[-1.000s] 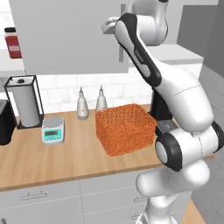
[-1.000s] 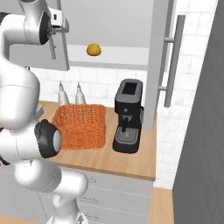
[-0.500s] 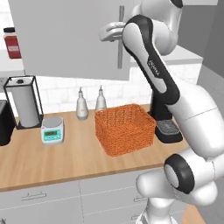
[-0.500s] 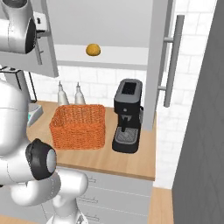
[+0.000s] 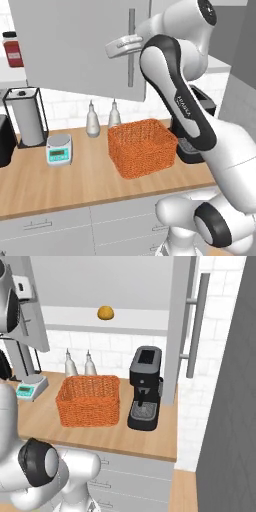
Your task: Open the cabinet, pick up the bread from the cabinet and place it in the basket. Then move the basket to the dining counter.
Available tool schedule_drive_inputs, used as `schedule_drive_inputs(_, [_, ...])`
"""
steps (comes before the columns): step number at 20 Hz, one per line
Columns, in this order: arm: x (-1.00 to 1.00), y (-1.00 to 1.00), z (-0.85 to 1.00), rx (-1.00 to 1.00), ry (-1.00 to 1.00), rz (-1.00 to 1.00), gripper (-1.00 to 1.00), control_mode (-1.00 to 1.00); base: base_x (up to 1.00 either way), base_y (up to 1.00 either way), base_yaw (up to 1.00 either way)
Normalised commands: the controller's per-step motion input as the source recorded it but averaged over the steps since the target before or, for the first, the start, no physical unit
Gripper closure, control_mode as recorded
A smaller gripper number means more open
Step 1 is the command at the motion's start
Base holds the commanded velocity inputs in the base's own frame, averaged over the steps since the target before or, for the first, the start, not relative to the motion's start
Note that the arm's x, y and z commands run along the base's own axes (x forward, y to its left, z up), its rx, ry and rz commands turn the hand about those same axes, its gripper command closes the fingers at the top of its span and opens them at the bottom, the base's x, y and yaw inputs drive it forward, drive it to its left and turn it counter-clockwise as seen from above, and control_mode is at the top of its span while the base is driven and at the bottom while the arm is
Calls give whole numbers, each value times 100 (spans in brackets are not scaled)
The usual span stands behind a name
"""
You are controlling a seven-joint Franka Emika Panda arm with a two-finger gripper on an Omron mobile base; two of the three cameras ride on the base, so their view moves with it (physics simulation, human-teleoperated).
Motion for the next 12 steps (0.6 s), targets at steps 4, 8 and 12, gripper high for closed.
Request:
schedule_drive_inputs(4, [-89,100,-9,0,0,9,100,-100,0,0,0])
schedule_drive_inputs(8, [-71,100,-13,0,0,7,100,-100,0,0,0])
schedule_drive_inputs(12, [-66,100,-11,0,0,7,100,-100,0,0,0])
